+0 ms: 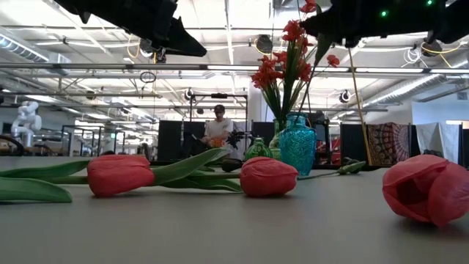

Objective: Sort flowers into vase by color
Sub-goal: Put the bottom left black flower into the blue vase

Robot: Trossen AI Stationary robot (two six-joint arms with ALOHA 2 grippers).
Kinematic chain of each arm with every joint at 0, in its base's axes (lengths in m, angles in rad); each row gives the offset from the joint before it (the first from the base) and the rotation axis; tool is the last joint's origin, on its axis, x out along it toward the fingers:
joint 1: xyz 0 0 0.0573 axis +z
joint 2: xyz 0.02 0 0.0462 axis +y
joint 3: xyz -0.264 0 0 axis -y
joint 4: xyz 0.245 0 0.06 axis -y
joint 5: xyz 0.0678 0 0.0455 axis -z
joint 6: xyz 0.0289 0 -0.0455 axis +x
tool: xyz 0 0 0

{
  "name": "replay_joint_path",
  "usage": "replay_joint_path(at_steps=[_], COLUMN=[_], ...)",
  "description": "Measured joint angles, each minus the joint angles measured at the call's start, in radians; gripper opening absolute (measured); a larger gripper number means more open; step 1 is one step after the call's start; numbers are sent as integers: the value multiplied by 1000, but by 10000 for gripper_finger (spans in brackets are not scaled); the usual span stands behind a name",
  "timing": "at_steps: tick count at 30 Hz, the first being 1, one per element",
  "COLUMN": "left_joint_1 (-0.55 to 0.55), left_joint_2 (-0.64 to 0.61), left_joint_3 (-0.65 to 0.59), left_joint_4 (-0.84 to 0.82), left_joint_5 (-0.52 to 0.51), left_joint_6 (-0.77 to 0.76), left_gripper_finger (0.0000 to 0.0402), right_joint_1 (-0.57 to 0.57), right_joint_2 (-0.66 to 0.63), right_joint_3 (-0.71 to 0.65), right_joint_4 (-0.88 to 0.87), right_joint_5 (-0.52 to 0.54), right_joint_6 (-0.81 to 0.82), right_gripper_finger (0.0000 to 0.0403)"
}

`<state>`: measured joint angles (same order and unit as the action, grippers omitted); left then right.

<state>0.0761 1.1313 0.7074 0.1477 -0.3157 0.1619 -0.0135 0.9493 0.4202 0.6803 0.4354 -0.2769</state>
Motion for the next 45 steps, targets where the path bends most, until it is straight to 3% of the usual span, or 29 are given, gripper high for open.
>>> replay_joint_path(at_steps=[7, 14, 33, 38, 45], left_joint_1=[0, 0, 0, 0, 0], left_joint_2=[0, 0, 0, 0, 0], left_joint_3=[0, 0, 0, 0, 0], left_joint_4=[-4, -3, -8, -14, -31], left_joint_5=[0, 1, 2, 2, 2], left_joint_6=[0, -8, -26, -26, -29], left_gripper_finger=[102, 102, 102, 102, 102], right_joint_1=[0, -1, 0, 0, 22], right_joint_2=[53, 61, 57, 35, -96], right_joint_3=[0, 0, 0, 0, 0], right_joint_4=[-22, 28, 98, 51, -139], right_joint_5=[27, 199, 188, 195, 195], right_joint_6=[12, -47, -6, -27, 13], right_gripper_finger=[260, 260, 260, 260, 260])
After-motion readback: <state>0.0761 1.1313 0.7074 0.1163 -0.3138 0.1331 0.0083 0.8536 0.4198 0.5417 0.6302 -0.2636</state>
